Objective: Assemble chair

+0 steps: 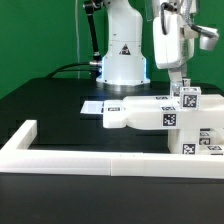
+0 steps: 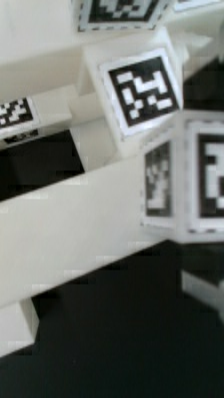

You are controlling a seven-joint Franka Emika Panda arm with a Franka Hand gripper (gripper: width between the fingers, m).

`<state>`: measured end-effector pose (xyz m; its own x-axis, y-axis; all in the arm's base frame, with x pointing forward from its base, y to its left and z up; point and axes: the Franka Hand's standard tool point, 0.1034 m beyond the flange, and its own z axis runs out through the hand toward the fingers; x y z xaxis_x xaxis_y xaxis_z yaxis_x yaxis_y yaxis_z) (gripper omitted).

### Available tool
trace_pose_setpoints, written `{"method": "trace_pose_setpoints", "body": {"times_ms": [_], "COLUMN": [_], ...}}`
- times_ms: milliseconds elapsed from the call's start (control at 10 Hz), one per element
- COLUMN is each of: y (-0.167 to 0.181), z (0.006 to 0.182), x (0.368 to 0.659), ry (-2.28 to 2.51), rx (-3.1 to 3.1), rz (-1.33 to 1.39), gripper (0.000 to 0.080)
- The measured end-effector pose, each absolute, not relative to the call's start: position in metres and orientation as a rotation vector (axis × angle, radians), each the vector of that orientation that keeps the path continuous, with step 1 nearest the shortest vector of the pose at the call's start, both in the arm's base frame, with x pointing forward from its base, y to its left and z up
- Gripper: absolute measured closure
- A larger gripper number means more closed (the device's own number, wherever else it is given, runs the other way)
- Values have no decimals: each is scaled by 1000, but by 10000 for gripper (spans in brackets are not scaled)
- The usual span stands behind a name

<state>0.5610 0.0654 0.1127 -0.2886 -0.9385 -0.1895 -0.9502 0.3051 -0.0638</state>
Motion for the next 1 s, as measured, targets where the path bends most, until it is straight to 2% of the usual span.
{"method": "trace_pose_setpoints", "body": {"times_ms": [100, 200, 300, 400, 1000], "y": [66, 65, 65, 65, 58], "z": [113, 113, 113, 113, 114], "x": [561, 561, 561, 561, 563], "ry": [2331, 2287, 2182, 2051, 1381], "rx": [-1803, -1857, -1980, -2112, -2599], "rz": [83, 75, 59, 41, -51], "gripper": [332, 193, 193, 159, 151]}}
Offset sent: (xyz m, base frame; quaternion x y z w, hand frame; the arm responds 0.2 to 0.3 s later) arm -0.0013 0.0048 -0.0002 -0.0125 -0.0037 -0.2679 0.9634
